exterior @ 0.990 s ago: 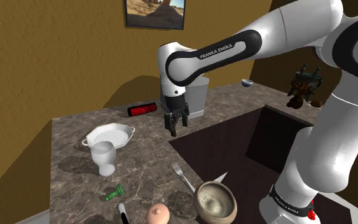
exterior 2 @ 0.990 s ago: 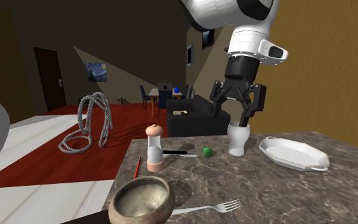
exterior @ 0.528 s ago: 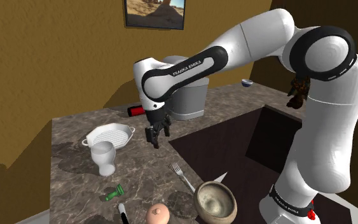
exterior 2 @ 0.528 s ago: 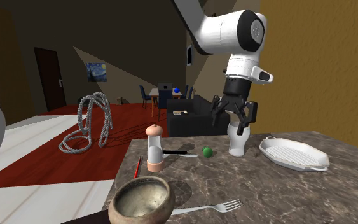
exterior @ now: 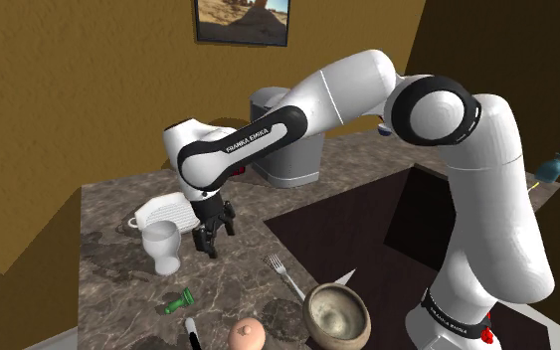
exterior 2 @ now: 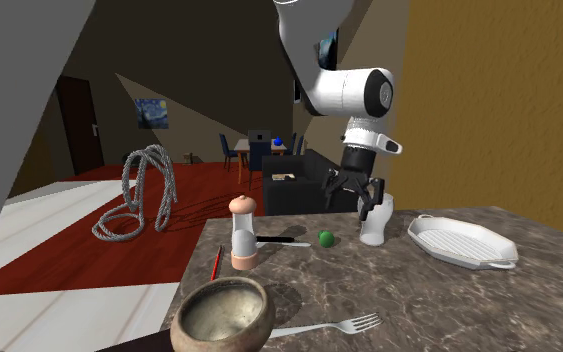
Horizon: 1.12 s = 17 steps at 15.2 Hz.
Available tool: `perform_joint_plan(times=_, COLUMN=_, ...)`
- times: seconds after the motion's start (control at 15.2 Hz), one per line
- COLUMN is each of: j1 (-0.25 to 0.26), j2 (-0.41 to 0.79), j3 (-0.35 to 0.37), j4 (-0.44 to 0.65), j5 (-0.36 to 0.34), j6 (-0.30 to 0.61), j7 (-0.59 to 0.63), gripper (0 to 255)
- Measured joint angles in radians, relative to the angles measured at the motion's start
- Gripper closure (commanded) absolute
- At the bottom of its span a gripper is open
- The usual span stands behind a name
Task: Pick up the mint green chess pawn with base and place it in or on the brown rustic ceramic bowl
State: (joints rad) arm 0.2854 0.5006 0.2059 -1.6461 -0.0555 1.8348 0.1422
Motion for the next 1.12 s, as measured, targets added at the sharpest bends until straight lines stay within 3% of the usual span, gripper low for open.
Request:
perform_joint_plan(times=0.26, j1=0.051, j2=0.152, j3=0.009, j4=0.167, j5=-0.032, j6=-0.035, j7=-0.003, gripper=0)
perform_joint_plan(times=0.73, j1=0.166, j2=0.481, j3=0.013, j4=0.605, j5=-0.081, j6=-0.173, j7=-0.023, gripper=0)
perform_joint_plan(times=1.12, j1=0.167, j2=0.495, j3=0.012, j4=0.554, j5=-0.086, j6=-0.111, j7=-0.024, gripper=0)
